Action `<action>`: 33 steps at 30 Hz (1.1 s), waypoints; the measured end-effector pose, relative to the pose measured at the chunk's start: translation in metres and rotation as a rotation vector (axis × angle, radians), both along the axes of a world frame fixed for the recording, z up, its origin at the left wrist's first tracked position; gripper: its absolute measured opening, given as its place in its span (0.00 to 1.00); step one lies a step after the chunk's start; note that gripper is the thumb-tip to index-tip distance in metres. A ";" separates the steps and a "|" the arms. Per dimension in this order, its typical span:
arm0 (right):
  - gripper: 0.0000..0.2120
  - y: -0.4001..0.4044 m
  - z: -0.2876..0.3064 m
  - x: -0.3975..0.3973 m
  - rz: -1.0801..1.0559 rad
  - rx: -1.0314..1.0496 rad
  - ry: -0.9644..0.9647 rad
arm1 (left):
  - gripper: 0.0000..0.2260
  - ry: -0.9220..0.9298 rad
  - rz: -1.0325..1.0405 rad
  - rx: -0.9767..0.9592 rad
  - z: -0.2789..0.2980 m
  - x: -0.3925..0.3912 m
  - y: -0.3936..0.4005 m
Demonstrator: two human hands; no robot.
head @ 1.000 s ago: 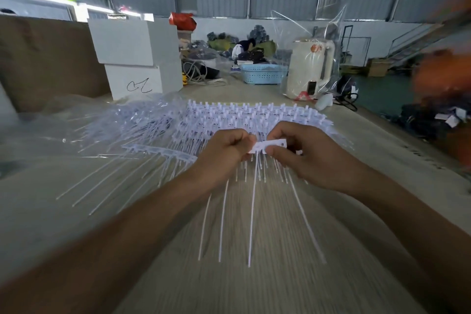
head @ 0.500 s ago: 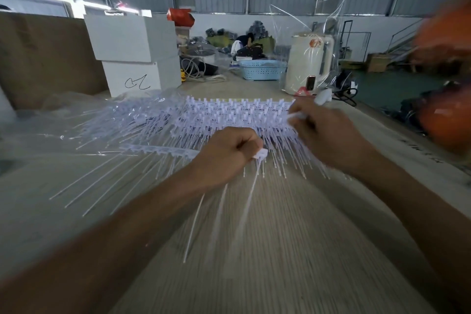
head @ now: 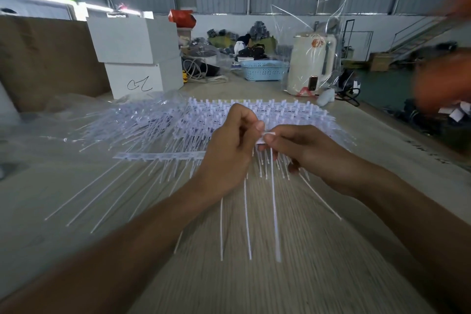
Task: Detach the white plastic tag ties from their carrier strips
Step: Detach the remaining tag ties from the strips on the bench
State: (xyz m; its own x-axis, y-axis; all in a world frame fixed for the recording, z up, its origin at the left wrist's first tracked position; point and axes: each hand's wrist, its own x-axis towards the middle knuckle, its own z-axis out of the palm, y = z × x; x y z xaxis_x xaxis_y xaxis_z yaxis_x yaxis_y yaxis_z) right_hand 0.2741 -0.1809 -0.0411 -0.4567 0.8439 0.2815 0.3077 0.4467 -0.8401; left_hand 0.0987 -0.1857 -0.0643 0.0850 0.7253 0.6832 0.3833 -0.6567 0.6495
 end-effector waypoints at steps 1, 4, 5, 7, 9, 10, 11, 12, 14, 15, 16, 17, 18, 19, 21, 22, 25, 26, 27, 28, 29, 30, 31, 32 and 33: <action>0.15 0.000 0.000 0.000 -0.002 0.002 0.002 | 0.03 0.011 0.004 -0.007 0.000 -0.001 0.000; 0.10 0.004 0.003 0.006 -0.055 -0.001 0.029 | 0.06 0.063 0.034 -0.097 -0.001 -0.007 0.003; 0.09 0.005 0.003 0.007 -0.076 -0.002 0.034 | 0.07 0.076 0.035 -0.143 -0.001 -0.010 0.005; 0.07 0.006 0.002 0.009 -0.100 -0.006 0.017 | 0.09 0.120 0.020 -0.235 0.000 -0.014 0.005; 0.07 0.007 0.000 0.008 -0.122 0.015 -0.021 | 0.10 0.253 0.040 -0.262 0.001 -0.015 0.005; 0.07 0.007 -0.001 0.007 -0.140 0.045 -0.044 | 0.10 0.310 0.051 -0.260 0.001 -0.016 0.006; 0.07 0.008 -0.001 0.007 -0.157 0.085 -0.061 | 0.09 0.338 0.056 -0.256 0.003 -0.017 0.008; 0.08 0.009 -0.001 0.008 -0.169 0.127 -0.074 | 0.09 0.341 0.056 -0.248 0.003 -0.017 0.009; 0.08 0.010 0.000 0.011 -0.168 0.182 -0.082 | 0.09 0.307 0.051 -0.221 0.005 -0.020 0.009; 0.09 0.009 0.000 0.011 -0.152 0.195 -0.081 | 0.10 0.291 0.049 -0.201 0.005 -0.020 0.009; 0.08 0.008 0.000 0.010 -0.128 0.208 -0.085 | 0.10 0.286 0.047 -0.180 0.005 -0.020 0.008; 0.07 0.007 0.000 0.009 -0.102 0.221 -0.096 | 0.10 0.286 0.043 -0.173 0.006 -0.020 0.007; 0.06 0.007 -0.001 0.008 -0.079 0.235 -0.110 | 0.10 0.275 0.027 -0.189 0.006 -0.020 0.007; 0.06 0.007 -0.002 0.008 -0.060 0.249 -0.121 | 0.10 0.237 -0.005 -0.223 0.007 -0.020 0.007; 0.05 0.008 -0.002 0.009 -0.037 0.278 -0.116 | 0.10 0.116 -0.084 -0.306 0.008 -0.020 0.006; 0.04 0.008 -0.001 0.010 -0.032 0.297 -0.105 | 0.11 0.064 -0.109 -0.342 0.009 -0.020 0.005; 0.03 0.006 0.001 0.011 -0.030 0.422 -0.161 | 0.12 -0.032 -0.144 -0.426 0.011 -0.022 0.004; 0.03 0.005 0.003 0.011 -0.034 0.495 -0.213 | 0.12 -0.043 -0.147 -0.449 0.011 -0.021 0.004; 0.03 0.004 0.004 0.010 -0.041 0.576 -0.270 | 0.12 -0.053 -0.151 -0.472 0.010 -0.021 0.005; 0.04 0.003 0.005 0.010 -0.050 0.653 -0.322 | 0.11 -0.074 -0.159 -0.499 0.009 -0.020 0.005; 0.06 0.003 0.006 0.010 -0.060 0.712 -0.361 | 0.10 -0.096 -0.167 -0.520 0.009 -0.020 0.005; 0.07 0.003 0.006 0.010 -0.070 0.743 -0.381 | 0.10 -0.104 -0.170 -0.522 0.009 -0.019 0.005; 0.08 0.004 0.006 0.010 -0.079 0.742 -0.383 | 0.11 -0.084 -0.164 -0.499 0.009 -0.020 0.005; 0.10 0.004 0.004 0.011 -0.085 0.714 -0.377 | 0.12 -0.032 -0.149 -0.456 0.010 -0.021 0.005; 0.12 0.005 0.003 0.011 -0.090 0.672 -0.369 | 0.13 0.043 -0.128 -0.402 0.012 -0.021 0.004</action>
